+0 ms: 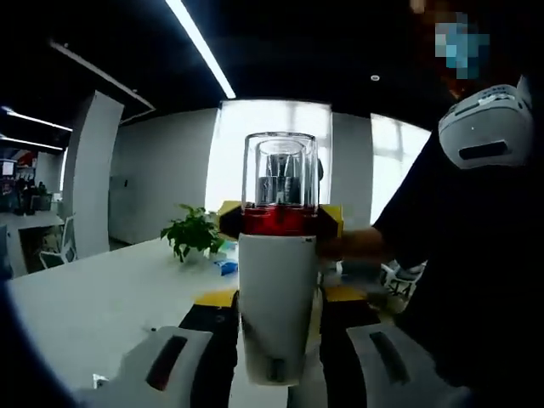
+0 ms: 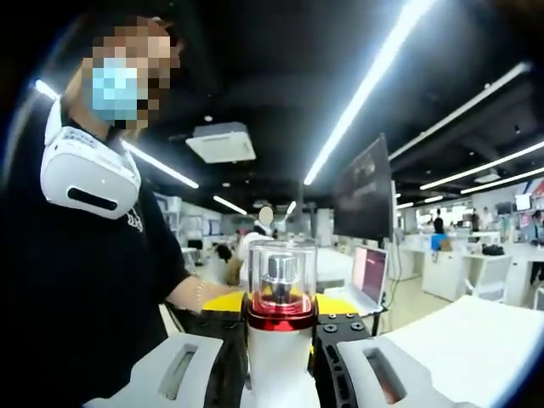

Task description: Arrange the skincare products in the storage area until every visible bottle or jar stands upright without overlapping.

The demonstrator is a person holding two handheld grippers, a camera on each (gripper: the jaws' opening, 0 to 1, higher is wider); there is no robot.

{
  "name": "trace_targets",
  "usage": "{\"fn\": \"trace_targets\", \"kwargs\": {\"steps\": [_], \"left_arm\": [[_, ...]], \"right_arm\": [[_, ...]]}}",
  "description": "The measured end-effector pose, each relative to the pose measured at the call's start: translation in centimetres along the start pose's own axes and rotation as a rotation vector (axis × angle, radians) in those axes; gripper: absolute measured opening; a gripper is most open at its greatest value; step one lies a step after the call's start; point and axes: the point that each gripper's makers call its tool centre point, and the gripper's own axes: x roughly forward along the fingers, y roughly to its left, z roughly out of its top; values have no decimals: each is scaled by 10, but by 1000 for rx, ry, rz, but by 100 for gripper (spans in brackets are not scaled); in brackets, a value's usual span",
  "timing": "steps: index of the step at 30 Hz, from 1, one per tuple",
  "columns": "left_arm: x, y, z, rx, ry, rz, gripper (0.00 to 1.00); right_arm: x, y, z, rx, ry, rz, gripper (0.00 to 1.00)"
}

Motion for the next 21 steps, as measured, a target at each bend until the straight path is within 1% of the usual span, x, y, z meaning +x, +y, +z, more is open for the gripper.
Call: {"fn": "trace_targets", "kwargs": {"steps": [1, 3, 5, 8, 9, 10, 12, 15, 16, 17, 18, 19, 21], "left_arm": [[0, 2, -5, 7, 14, 19, 43], [-2, 6, -18, -2, 42, 29, 46], [-3, 7, -23, -7, 43, 44, 48], [-7, 16, -35, -23, 49, 107, 55], [-7, 15, -39, -24, 50, 104, 57], [-8, 21, -44, -31, 60, 138, 60], [-10, 24, -53, -36, 70, 155, 65], [-12, 29, -65, -39, 91, 192, 70], [-11, 28, -68, -35, 100, 203, 71], [-11, 31, -74, -23, 120, 232, 73], [-12, 35, -77, -18, 127, 256, 75], [-13, 38, -80, -15, 128, 278, 78], [-13, 41, -83, -19, 125, 300, 87]], "right_arm": [[-1, -1, -1, -1, 2, -5, 19], [-4, -5, -7, -1, 11, -16, 19], [-5, -9, -12, 1, 23, -25, 19], [-8, -14, -26, -6, 48, -37, 19], [-9, -15, -29, -8, 53, -40, 19], [-10, -18, -34, -3, 61, -47, 19], [-12, -22, -42, 0, 67, -53, 19], [-17, -28, -52, 8, 75, -68, 19], [-18, -30, -55, 13, 76, -74, 19], [-20, -32, -59, 17, 79, -77, 19], [-22, -34, -62, 21, 83, -82, 19], [-24, -36, -67, 26, 88, -86, 19], [-27, -40, -74, 36, 97, -95, 19]]}}
